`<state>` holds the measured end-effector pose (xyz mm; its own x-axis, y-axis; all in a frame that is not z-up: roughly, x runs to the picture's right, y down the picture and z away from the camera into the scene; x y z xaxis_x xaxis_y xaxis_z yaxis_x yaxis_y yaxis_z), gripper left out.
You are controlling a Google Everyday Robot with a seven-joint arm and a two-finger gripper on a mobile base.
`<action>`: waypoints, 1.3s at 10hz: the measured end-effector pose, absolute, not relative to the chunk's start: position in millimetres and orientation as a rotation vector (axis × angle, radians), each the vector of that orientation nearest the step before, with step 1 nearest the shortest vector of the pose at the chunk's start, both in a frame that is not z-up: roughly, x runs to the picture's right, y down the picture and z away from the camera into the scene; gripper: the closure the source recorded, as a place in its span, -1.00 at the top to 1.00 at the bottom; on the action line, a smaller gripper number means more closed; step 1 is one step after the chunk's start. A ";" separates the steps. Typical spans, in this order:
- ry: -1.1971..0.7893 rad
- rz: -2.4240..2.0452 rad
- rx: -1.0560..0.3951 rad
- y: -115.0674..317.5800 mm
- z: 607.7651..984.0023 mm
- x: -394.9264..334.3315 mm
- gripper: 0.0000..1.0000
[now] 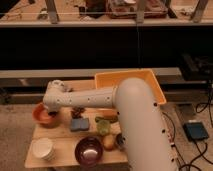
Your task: Wipe red bowl with brush
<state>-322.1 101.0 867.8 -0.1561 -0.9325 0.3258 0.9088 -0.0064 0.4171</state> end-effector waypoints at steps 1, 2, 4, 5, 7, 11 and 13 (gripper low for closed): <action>-0.611 -1.614 0.048 96.8 868.8 -321.7 -0.73; -0.591 -1.616 0.049 88.5 871.2 -320.1 -0.73; -0.579 -1.627 0.065 77.6 873.0 -327.5 -0.73; -0.583 -1.636 0.083 74.1 871.0 -336.8 -0.73; -0.611 -1.671 0.125 74.5 862.8 -368.2 -0.73; -0.682 -1.729 0.165 98.0 848.4 -403.0 -0.73; -0.701 -1.742 0.163 109.9 843.2 -397.6 -0.73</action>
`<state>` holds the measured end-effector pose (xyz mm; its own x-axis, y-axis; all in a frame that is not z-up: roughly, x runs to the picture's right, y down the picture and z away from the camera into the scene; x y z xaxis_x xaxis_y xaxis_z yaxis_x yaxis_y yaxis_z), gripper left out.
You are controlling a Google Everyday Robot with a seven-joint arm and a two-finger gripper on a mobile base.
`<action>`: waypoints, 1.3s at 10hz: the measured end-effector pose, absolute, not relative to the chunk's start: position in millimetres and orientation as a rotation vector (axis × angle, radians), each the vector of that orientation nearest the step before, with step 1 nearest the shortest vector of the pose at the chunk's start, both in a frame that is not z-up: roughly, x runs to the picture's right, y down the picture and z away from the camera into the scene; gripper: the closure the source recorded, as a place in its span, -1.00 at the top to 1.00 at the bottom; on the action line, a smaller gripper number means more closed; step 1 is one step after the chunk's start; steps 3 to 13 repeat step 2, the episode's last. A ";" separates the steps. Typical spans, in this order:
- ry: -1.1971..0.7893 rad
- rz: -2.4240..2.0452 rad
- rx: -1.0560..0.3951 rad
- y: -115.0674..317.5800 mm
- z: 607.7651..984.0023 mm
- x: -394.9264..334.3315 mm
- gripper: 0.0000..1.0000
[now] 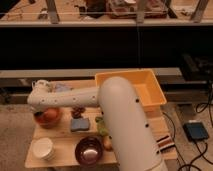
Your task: Wipe red bowl with brush
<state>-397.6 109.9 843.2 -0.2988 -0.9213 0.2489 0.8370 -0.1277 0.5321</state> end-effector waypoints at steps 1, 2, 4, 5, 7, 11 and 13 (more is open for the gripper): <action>-0.701 -1.739 0.155 112.3 844.2 -389.8 -0.73; -0.702 -1.730 0.147 114.6 845.0 -377.6 -0.73; -0.702 -1.730 0.147 114.6 845.0 -377.6 -0.73; -0.702 -1.730 0.147 114.6 845.0 -377.6 -0.73; -0.702 -1.730 0.147 114.6 845.0 -377.6 -0.73; -0.702 -1.730 0.147 114.6 845.0 -377.6 -0.73; -0.702 -1.730 0.147 114.6 845.0 -377.6 -0.73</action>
